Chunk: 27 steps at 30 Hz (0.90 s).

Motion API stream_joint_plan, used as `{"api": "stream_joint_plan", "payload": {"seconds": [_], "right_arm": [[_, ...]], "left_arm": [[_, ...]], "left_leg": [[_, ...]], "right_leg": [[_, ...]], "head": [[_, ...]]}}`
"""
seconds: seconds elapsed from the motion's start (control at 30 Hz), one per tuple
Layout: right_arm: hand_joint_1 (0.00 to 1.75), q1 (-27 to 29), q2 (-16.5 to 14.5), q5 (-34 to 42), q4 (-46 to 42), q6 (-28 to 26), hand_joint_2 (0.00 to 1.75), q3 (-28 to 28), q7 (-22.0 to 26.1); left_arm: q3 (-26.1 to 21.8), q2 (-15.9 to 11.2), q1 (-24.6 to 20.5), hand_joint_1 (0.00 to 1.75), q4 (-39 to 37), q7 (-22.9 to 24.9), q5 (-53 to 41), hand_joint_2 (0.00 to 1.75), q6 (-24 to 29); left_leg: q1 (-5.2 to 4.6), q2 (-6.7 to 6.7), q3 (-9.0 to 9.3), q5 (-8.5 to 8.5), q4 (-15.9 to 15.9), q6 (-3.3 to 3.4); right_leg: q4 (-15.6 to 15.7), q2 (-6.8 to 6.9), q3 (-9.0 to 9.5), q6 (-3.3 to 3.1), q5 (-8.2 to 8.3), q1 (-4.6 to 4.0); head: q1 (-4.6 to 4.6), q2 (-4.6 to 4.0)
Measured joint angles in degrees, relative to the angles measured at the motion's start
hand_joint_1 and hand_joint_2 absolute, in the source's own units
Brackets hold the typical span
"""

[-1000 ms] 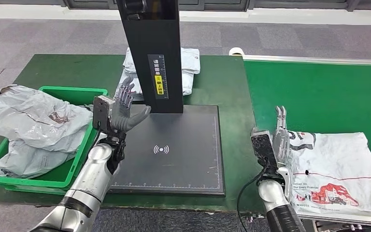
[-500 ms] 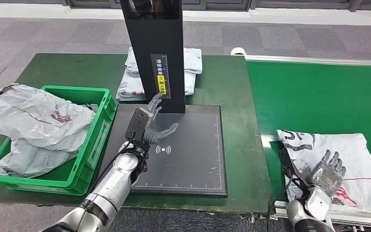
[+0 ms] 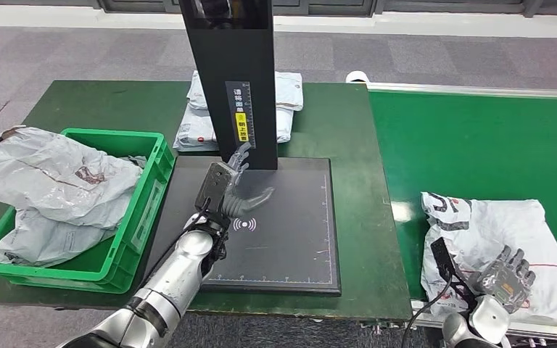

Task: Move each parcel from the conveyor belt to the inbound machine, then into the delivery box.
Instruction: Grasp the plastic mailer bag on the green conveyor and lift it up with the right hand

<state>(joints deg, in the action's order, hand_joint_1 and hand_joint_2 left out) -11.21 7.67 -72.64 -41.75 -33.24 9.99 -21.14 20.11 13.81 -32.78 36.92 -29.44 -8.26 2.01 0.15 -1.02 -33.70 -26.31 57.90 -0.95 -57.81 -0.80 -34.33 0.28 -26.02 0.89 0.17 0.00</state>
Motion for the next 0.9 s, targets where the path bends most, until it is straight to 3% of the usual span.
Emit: {"api": "stream_joint_plan", "payload": {"seconds": [0.1,0.23,0.37,0.57,0.77,0.9], "right_arm": [[0.0,0.0,0.02,-1.01,0.37,1.07,1.75,0.41,-1.69],[1.75,-0.16,0.08,-2.88,2.67,8.44,1.75,2.3,-4.12],[1.75,-1.53,-0.17,-2.57,6.11,13.65,1.75,4.74,-1.01],[1.75,-4.45,-1.44,1.77,10.41,17.19,1.75,7.66,8.04],[1.75,-6.25,-3.0,14.83,11.34,18.68,1.75,11.96,22.58],[1.75,-6.44,-4.39,19.96,10.92,17.93,1.75,13.34,26.11]], "left_arm": [[0.02,0.11,-0.19,0.0,-0.24,-0.01,-0.52,1.75,1.34],[0.25,0.27,-0.6,0.0,-0.36,0.03,-2.78,1.75,3.49],[0.74,0.28,-1.24,0.0,-0.32,0.6,-6.33,1.75,5.94],[1.57,-0.04,-1.23,0.0,0.68,1.51,-12.45,1.75,9.37],[1.9,-0.62,-0.15,0.0,2.31,2.26,-17.41,1.75,12.22],[1.9,-0.86,0.33,0.0,2.87,2.53,-19.67,1.75,13.7]], "left_leg": [[0.0,0.0,0.0,0.0,0.0,0.01],[0.0,-0.06,0.02,0.0,0.01,0.02],[0.06,0.08,0.21,-0.08,0.03,0.07],[0.34,0.25,0.69,-0.14,0.04,0.14],[0.38,0.57,0.77,-0.1,0.06,0.19],[0.38,0.55,0.74,-0.03,0.07,0.24]], "right_leg": [[0.0,0.0,0.0,0.0,0.0,0.01],[0.0,0.05,0.05,0.05,-0.03,-0.01],[0.06,-0.07,0.27,0.09,-0.05,-0.1],[0.48,-0.2,0.99,0.31,0.07,-0.35],[0.61,-0.52,1.06,0.4,0.35,-0.38],[0.6,-0.43,1.05,0.42,0.38,-0.39]], "head": [[0.0,0.0],[-0.01,0.0],[-0.02,0.0],[0.01,0.0],[0.01,0.0],[0.01,0.0]]}}
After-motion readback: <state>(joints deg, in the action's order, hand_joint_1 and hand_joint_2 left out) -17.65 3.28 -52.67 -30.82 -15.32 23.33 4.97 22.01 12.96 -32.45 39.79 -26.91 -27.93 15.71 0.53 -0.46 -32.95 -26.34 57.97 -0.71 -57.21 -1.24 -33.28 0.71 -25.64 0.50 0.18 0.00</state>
